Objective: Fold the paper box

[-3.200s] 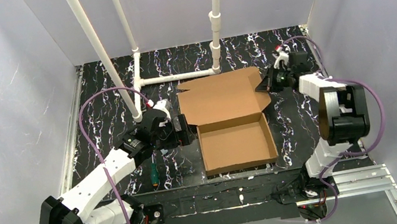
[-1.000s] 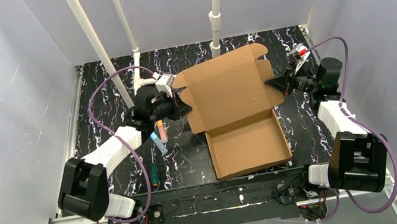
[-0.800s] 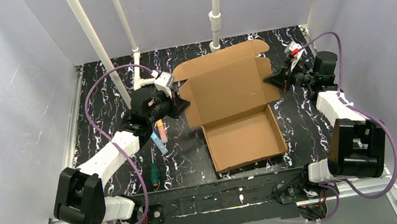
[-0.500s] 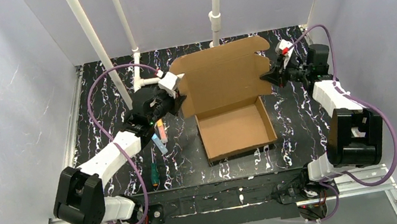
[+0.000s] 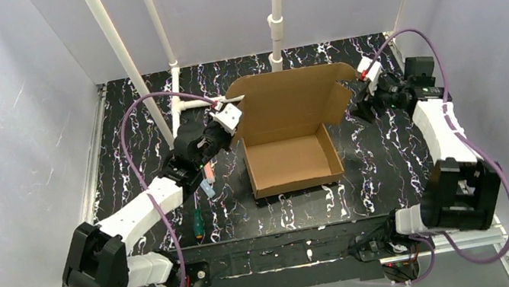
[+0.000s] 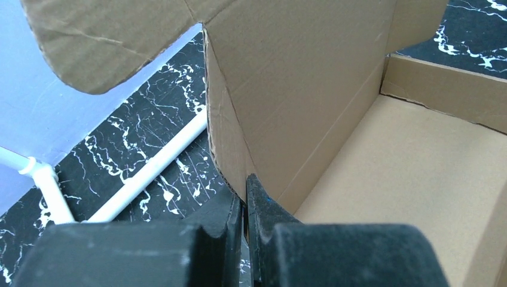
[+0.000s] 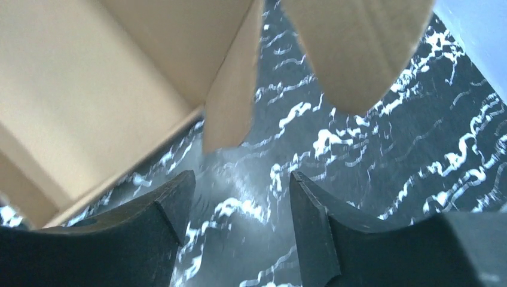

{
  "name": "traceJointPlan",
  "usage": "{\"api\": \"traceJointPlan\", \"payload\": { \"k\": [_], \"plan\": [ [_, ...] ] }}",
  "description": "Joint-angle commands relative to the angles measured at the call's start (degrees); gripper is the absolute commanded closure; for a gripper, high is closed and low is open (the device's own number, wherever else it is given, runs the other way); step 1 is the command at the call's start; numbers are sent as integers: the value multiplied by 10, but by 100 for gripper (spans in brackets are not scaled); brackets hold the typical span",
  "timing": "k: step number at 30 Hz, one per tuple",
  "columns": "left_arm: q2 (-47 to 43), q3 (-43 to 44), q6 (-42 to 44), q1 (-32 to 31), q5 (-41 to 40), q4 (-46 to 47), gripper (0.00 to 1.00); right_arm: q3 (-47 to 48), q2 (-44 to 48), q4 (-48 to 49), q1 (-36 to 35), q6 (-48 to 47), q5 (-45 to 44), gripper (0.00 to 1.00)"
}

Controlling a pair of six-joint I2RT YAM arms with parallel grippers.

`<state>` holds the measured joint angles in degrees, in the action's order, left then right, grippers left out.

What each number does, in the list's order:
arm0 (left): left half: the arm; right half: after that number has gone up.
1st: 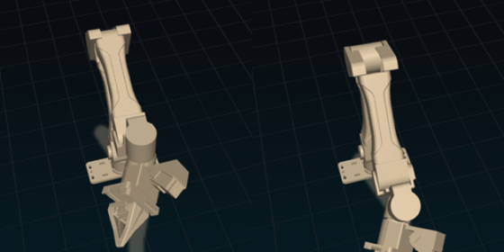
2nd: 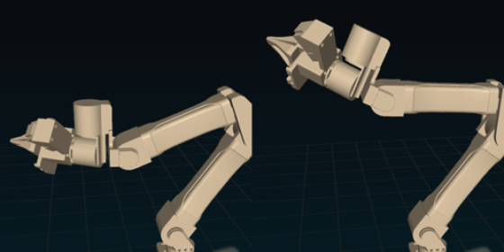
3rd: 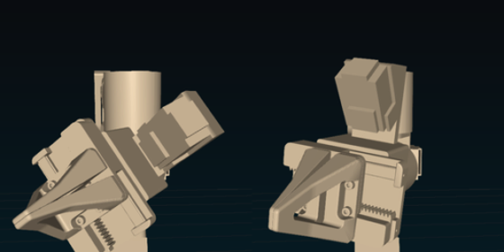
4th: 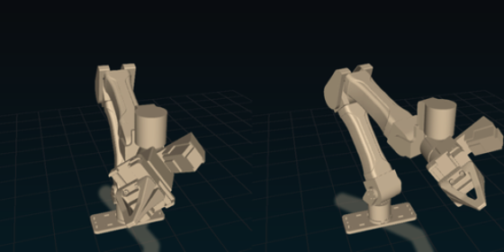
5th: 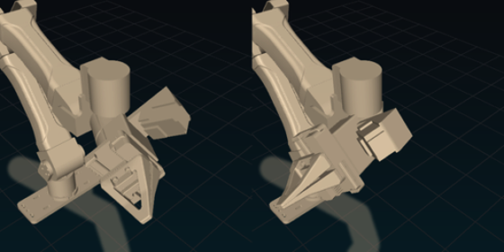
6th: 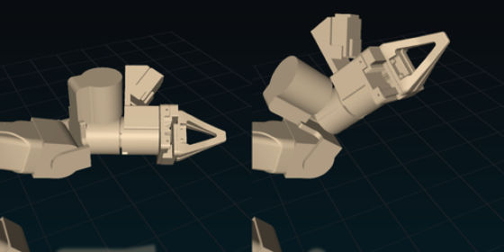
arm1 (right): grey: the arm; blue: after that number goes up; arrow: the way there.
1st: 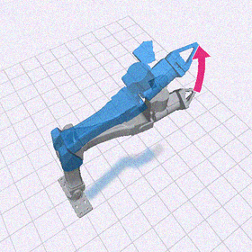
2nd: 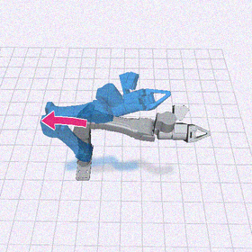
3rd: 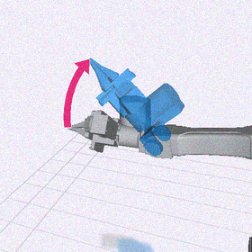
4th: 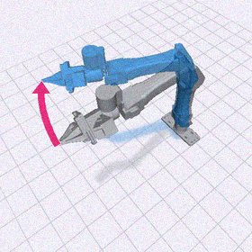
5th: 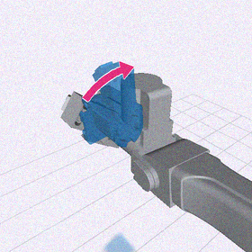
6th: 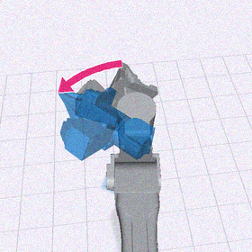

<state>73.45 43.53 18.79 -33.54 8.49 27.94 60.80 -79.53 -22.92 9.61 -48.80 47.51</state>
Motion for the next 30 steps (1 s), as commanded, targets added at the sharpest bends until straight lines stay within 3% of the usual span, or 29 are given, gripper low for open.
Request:
{"api": "traceJointPlan", "payload": {
  "k": [1, 6, 9, 13, 22, 24, 26, 28, 30],
  "plan": [
    [-49, -34, 41, -12, -25, 4, 100, -3, 98, -185, 6, -141, -36, 32],
    [-94, -79, 43, -27, -39, 3, 100, 15, 131, -393, -11, -306, 10, 31],
    [-112, -96, 47, -39, -49, 1, 100, 1, 132, -449, -62, -348, 7, 38],
    [-120, -106, 48, -50, -58, -4, 100, -29, 142, -396, -121, -291, -13, 39],
    [-19, -57, 9, -43, -41, -7, 100, -19, 137, -299, -130, -155, -16, 32],
    [5, -47, 7, -41, -30, -7, 100, 12, 134, -309, -130, -155, -11, 28],
    [15, -42, 24, -41, -18, -6, 100, 72, 127, -327, -130, -167, -10, 18],
    [20, -37, 45, -41, -20, -6, 100, 160, 105, -350, -131, -182, -6, 5],
    [24, -29, 73, -41, -25, -7, 100, 257, 56, -392, -138, -203, -5, 2]
  ]
}}
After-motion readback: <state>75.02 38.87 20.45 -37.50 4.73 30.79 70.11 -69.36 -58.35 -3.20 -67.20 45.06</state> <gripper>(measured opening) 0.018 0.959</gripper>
